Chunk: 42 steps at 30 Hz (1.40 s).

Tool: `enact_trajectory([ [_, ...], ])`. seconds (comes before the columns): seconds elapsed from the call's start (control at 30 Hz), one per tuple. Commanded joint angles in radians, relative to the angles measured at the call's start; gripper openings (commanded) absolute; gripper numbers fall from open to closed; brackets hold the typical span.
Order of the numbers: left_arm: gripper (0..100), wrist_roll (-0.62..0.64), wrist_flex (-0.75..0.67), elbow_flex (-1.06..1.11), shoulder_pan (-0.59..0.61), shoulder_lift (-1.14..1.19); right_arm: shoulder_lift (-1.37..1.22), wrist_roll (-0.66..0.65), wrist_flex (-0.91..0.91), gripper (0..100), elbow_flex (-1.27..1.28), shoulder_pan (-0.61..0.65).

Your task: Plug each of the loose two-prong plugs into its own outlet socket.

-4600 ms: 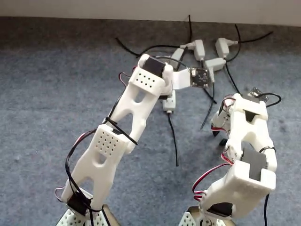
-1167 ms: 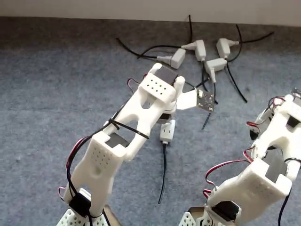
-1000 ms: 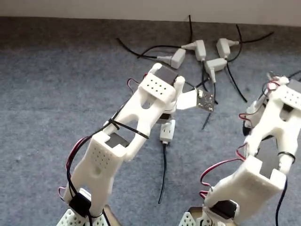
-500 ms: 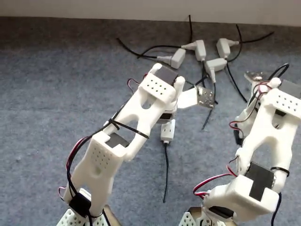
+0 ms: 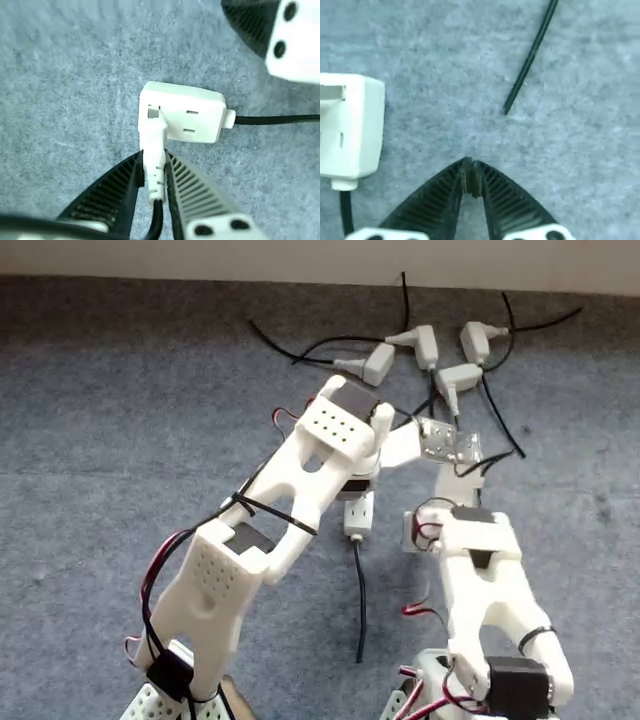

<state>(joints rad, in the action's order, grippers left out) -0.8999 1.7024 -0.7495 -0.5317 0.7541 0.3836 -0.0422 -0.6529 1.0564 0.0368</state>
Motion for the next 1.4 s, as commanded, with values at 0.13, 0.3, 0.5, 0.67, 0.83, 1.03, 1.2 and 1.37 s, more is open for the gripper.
enact_trajectory([
  [0.13,1,0.005,-0.009,-0.002,-0.005,-0.007,0.01,0.008,0.12,0.8,-0.013,0.077],
  [0.3,1,0.005,0.009,-0.002,-0.018,-0.007,-0.147,0.058,0.139,0.8,-0.114,0.101],
  [0.5,1,0.003,0.009,-0.001,-0.03,-0.005,-0.275,0.092,0.137,0.8,-0.225,0.17],
  [0.67,1,0.005,0.002,-0.001,-0.042,-0.005,-0.275,0.097,0.142,0.8,-0.255,0.2],
  [0.83,1,0.006,0.0,-0.001,-0.041,-0.005,-0.275,0.097,0.14,0.8,-0.246,0.239],
  [1.03,1,0.101,-0.046,-0.004,-0.028,-0.007,-0.268,0.176,0.136,0.8,-0.236,0.206],
  [1.2,1,0.101,-0.061,-0.004,-0.021,-0.007,-0.145,0.267,0.07,0.8,-0.231,-0.015],
  [1.37,1,0.101,-0.063,-0.005,-0.022,-0.007,-0.085,0.278,0.033,0.8,-0.226,-0.193],
])
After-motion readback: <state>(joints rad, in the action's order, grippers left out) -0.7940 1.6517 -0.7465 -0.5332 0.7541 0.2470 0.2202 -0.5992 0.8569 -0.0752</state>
